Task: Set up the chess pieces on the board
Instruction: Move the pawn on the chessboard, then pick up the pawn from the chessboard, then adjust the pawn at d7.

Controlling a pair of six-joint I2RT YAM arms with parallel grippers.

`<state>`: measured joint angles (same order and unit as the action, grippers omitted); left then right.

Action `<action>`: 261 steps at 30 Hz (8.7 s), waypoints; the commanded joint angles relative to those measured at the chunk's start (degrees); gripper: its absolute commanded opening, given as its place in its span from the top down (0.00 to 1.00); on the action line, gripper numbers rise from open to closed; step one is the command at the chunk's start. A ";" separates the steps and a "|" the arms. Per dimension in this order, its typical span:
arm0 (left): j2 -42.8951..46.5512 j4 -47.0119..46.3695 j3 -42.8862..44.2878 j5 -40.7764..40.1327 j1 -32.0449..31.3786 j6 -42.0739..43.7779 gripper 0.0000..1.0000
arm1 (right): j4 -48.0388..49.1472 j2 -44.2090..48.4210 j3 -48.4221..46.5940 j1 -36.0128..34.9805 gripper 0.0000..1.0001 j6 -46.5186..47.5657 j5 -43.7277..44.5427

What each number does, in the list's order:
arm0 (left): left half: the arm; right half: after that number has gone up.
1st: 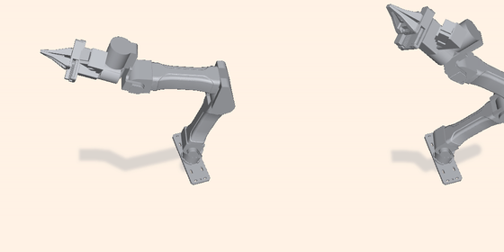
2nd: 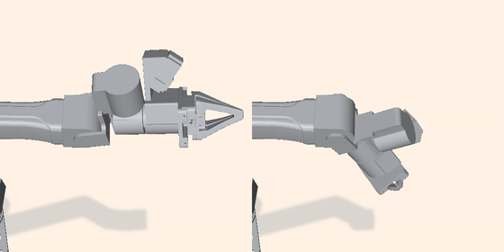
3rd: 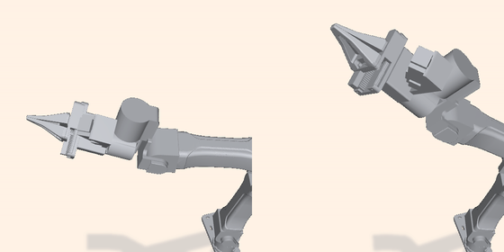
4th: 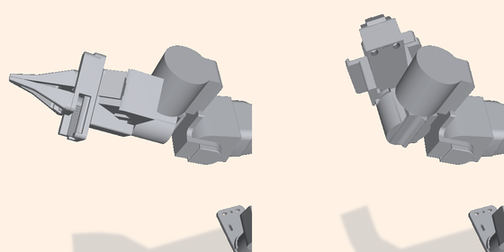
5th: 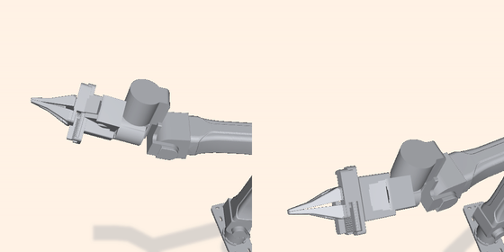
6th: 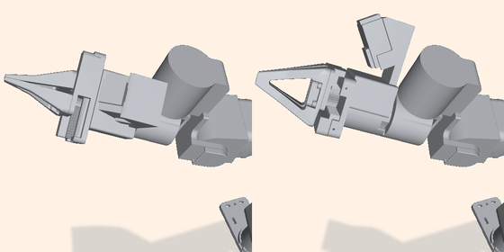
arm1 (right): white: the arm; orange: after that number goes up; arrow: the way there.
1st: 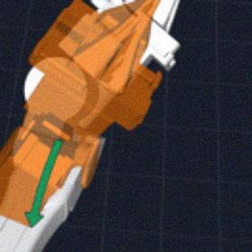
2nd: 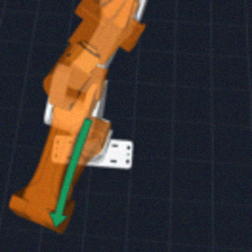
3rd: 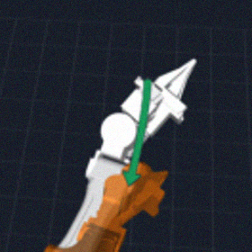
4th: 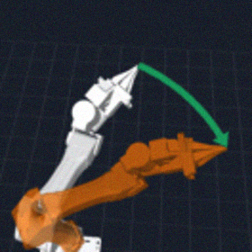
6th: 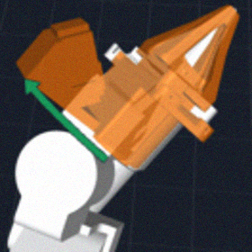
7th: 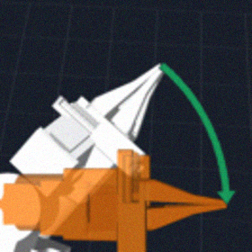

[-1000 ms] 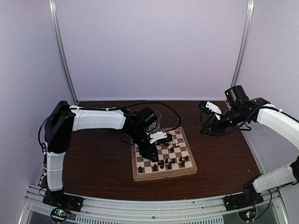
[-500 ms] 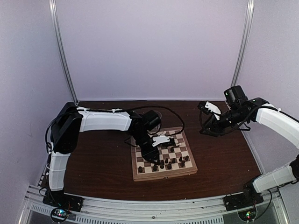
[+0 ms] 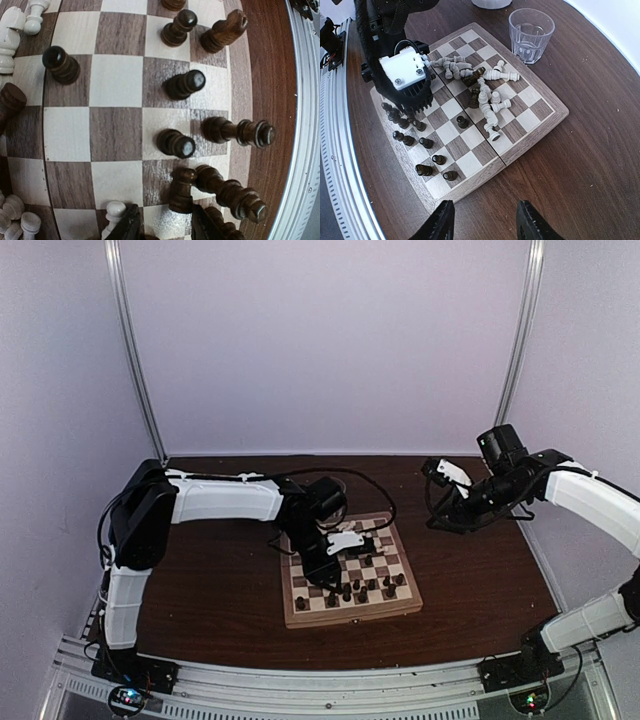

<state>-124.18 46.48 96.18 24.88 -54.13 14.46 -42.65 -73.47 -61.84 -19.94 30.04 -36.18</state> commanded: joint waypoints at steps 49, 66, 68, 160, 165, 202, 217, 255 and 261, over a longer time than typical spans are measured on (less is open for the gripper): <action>1.66 -8.88 1.60 -2.03 2.54 -12.66 0.70 | 0.38 1.13 0.60 0.87 0.55 -0.21 -1.31; 0.34 -7.06 1.23 -0.32 0.74 -10.84 0.67 | 0.56 0.95 0.99 0.95 0.56 0.46 -0.27; 0.26 -6.89 1.27 -0.82 0.71 -10.38 0.68 | 0.48 0.79 1.00 0.95 0.56 0.54 -0.21; -6.64 -9.67 10.15 -1.01 0.63 -54.71 1.00 | 0.46 0.81 1.90 0.92 0.57 2.13 0.41; -2.44 -11.78 6.58 -2.10 0.74 -54.48 1.00 | 0.43 0.70 1.90 0.96 0.57 2.29 0.33; 25.73 -14.77 -11.43 -7.85 19.99 -43.09 1.00 | -15.89 -33.42 -27.24 -22.77 0.65 9.47 3.89; 29.61 -19.86 -17.26 -3.99 23.90 -45.84 1.00 | -17.19 -42.09 -33.08 -25.88 0.65 6.36 10.50; 28.83 -19.11 -17.26 -2.21 23.89 -45.75 1.00 | -18.98 -47.95 -37.15 -27.51 0.74 5.38 10.78; 28.81 -19.11 -17.26 -2.07 23.91 -45.74 1.00 | -19.07 -47.90 -37.16 -27.60 0.82 5.38 10.76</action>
<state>-96.09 28.77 78.43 21.96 -30.15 -31.92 -60.90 -121.19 -97.30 -47.03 35.53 -26.48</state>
